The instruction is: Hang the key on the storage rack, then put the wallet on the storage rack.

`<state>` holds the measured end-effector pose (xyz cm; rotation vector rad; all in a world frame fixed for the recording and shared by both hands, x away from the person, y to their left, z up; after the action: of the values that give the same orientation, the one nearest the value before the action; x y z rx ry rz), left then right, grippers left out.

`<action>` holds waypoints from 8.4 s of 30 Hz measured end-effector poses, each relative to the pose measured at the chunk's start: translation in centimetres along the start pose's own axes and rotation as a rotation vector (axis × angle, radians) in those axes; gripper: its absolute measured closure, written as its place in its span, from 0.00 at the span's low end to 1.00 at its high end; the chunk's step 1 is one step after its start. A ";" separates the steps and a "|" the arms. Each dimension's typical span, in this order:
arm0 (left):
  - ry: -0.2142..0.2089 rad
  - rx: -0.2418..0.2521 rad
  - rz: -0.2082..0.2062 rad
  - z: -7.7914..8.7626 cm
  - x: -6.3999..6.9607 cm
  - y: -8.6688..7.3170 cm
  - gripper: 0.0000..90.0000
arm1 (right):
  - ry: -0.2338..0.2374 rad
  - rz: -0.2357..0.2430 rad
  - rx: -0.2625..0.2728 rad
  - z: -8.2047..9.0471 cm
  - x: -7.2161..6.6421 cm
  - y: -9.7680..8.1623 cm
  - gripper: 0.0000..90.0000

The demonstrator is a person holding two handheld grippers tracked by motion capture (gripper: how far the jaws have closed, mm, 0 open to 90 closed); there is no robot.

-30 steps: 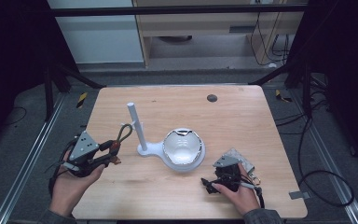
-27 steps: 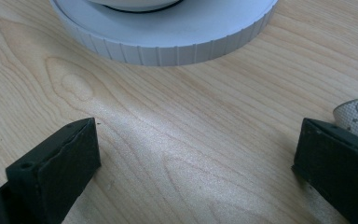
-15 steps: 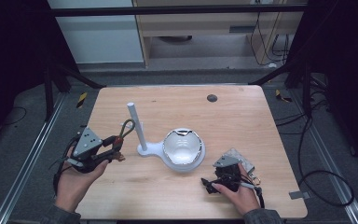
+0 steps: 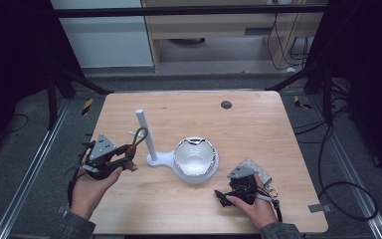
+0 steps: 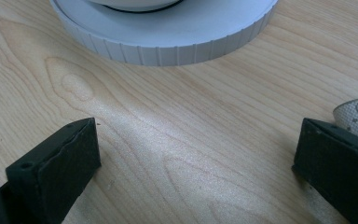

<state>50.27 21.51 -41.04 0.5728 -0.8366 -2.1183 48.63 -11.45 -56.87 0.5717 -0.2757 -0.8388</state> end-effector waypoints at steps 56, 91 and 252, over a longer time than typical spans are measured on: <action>-0.040 -0.128 0.073 -6.1 0.6 -5.7 0.11 | -0.049 0.011 -0.043 5.8 1.6 2.2 0.06; 0.012 -0.268 0.112 -9.4 -1.6 -10.0 0.07 | -0.133 -0.050 -0.107 11.6 8.3 3.0 0.06; 0.014 -0.218 0.172 -10.8 -2.4 -11.6 0.00 | 0.011 0.401 -0.514 8.7 -2.6 11.2 0.35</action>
<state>52.77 25.03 -56.46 0.3868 -0.6133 -2.0120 50.06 -6.71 -43.27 0.0330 -0.1470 -0.4861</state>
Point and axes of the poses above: each handheld gripper's, and its own axes: z roughly backward along the jaws, y roughly out of its top, x roughly to its right, the point moved 8 cm from there along -z, roughly forward along the jaws, and after that the axes turned 11 degrees about -x, right-handed, at the moved point
